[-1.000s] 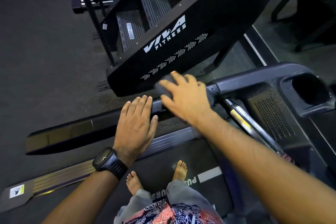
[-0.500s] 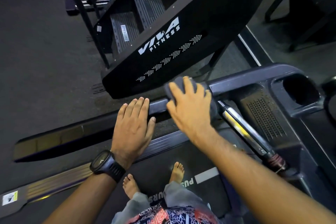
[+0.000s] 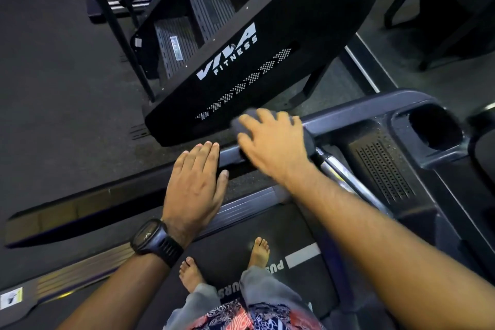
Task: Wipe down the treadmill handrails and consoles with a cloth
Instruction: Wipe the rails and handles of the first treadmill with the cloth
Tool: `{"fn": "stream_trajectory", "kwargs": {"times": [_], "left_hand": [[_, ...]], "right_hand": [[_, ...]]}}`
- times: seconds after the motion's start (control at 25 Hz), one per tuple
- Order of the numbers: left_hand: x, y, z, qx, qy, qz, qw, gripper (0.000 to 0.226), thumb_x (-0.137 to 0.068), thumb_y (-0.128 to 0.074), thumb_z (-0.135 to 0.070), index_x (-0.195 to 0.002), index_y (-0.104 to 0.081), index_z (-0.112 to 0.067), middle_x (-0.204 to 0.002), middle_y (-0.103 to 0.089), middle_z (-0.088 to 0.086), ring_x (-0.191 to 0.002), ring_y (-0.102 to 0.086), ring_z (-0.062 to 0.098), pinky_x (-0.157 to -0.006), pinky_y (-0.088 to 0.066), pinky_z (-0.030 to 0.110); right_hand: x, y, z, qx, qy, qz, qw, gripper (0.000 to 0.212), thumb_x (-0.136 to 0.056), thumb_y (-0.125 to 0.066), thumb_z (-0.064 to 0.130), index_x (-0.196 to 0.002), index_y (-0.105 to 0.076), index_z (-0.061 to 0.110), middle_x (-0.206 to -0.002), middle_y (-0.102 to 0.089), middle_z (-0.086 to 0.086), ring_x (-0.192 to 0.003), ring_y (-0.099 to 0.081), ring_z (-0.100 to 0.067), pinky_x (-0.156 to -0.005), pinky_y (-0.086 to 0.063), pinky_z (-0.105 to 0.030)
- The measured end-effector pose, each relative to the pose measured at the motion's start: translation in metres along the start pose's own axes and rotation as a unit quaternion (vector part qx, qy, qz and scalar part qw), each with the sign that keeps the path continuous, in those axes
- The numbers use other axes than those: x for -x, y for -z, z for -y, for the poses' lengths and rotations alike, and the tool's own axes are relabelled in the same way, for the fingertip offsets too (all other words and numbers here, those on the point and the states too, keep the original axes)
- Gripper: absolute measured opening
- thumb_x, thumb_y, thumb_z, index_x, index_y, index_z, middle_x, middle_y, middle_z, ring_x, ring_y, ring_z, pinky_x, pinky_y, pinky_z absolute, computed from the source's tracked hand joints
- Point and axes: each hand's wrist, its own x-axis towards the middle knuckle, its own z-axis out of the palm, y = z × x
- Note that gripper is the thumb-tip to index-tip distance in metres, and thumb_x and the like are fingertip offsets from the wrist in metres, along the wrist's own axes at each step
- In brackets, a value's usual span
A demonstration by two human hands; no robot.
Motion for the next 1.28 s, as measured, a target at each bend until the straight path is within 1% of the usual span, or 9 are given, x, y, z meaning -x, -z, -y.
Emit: {"fn": "stream_trajectory", "kwargs": {"times": [0.12,0.24,0.44,0.56,0.72,0.88,1.04,1.2,1.28], "left_hand": [[-0.001,-0.001,-0.004,0.003,0.002,0.001,1.0,0.055,-0.098,-0.041,-0.035,-0.141,-0.049,-0.001,-0.141,-0.053,0.017,-0.131,-0.05,0.031,-0.112,-0.036,0.048],[-0.005,-0.002,-0.006,0.001,-0.017,-0.003,1.0,0.056,-0.097,-0.041,-0.034,-0.139,-0.05,0.002,-0.14,-0.054,0.019,-0.129,-0.051,0.033,-0.112,-0.037,0.048],[-0.011,-0.005,-0.014,0.008,-0.015,-0.003,1.0,0.055,-0.096,-0.042,-0.033,-0.139,-0.049,0.001,-0.139,-0.054,0.018,-0.128,-0.051,0.033,-0.11,-0.038,0.048],[-0.015,-0.006,-0.016,0.011,-0.026,-0.005,1.0,0.056,-0.094,-0.041,-0.031,-0.137,-0.05,0.004,-0.137,-0.055,0.021,-0.126,-0.053,0.035,-0.11,-0.037,0.048],[-0.017,-0.005,-0.022,0.011,-0.022,0.003,1.0,0.055,-0.097,-0.044,-0.034,-0.14,-0.048,0.0,-0.14,-0.054,0.017,-0.129,-0.05,0.032,-0.11,-0.038,0.048],[-0.023,-0.007,-0.028,0.014,-0.031,0.0,0.999,0.055,-0.095,-0.044,-0.032,-0.138,-0.051,0.002,-0.138,-0.055,0.019,-0.127,-0.052,0.033,-0.11,-0.037,0.046],[-0.024,-0.007,-0.032,0.009,-0.025,0.007,1.0,0.055,-0.097,-0.044,-0.035,-0.141,-0.048,-0.001,-0.141,-0.053,0.016,-0.13,-0.049,0.03,-0.11,-0.038,0.047],[-0.029,-0.007,-0.037,0.008,-0.034,0.007,0.999,0.056,-0.097,-0.041,-0.035,-0.14,-0.049,0.001,-0.14,-0.054,0.018,-0.129,-0.05,0.032,-0.11,-0.038,0.047],[-0.032,-0.009,-0.039,0.009,-0.032,0.007,0.999,0.056,-0.098,-0.042,-0.035,-0.142,-0.047,-0.001,-0.142,-0.052,0.017,-0.13,-0.049,0.031,-0.11,-0.038,0.047]], "right_hand": [[0.026,-0.012,-0.001,0.009,-0.078,-0.053,0.995,0.046,-0.092,-0.045,0.045,-0.136,-0.049,0.031,-0.146,-0.046,-0.008,-0.119,-0.047,-0.039,-0.098,-0.038,-0.06],[0.018,-0.009,0.019,0.001,0.069,-0.006,0.998,0.048,-0.094,-0.041,0.05,-0.138,-0.049,0.034,-0.144,-0.049,-0.005,-0.117,-0.05,-0.036,-0.095,-0.039,-0.056],[0.025,-0.012,-0.006,0.015,-0.11,-0.061,0.992,0.045,-0.092,-0.046,0.044,-0.134,-0.051,0.03,-0.144,-0.048,-0.009,-0.118,-0.048,-0.039,-0.098,-0.038,-0.06],[0.025,-0.014,0.015,0.009,0.037,-0.03,0.999,0.049,-0.093,-0.044,0.05,-0.138,-0.051,0.033,-0.147,-0.048,-0.006,-0.12,-0.049,-0.037,-0.1,-0.038,-0.06],[0.007,-0.005,-0.039,0.012,-0.114,-0.022,0.993,0.045,-0.094,-0.042,0.046,-0.137,-0.047,0.033,-0.146,-0.044,-0.007,-0.12,-0.045,-0.038,-0.099,-0.036,-0.059],[0.016,-0.011,-0.003,0.002,0.046,-0.017,0.999,0.047,-0.093,-0.044,0.051,-0.136,-0.052,0.034,-0.143,-0.051,-0.004,-0.116,-0.051,-0.037,-0.096,-0.039,-0.057],[0.004,-0.003,-0.051,0.016,-0.095,-0.032,0.995,0.044,-0.094,-0.045,0.047,-0.136,-0.05,0.032,-0.139,-0.051,-0.006,-0.116,-0.049,-0.037,-0.098,-0.04,-0.058],[0.017,-0.011,-0.019,0.003,0.041,-0.027,0.999,0.049,-0.092,-0.045,0.05,-0.138,-0.052,0.035,-0.143,-0.052,-0.005,-0.117,-0.051,-0.036,-0.1,-0.039,-0.059],[-0.008,-0.002,-0.05,-0.003,-0.015,0.0,1.0,0.047,-0.094,-0.041,0.05,-0.138,-0.05,0.036,-0.14,-0.052,-0.003,-0.116,-0.05,-0.036,-0.099,-0.038,-0.056]]}}
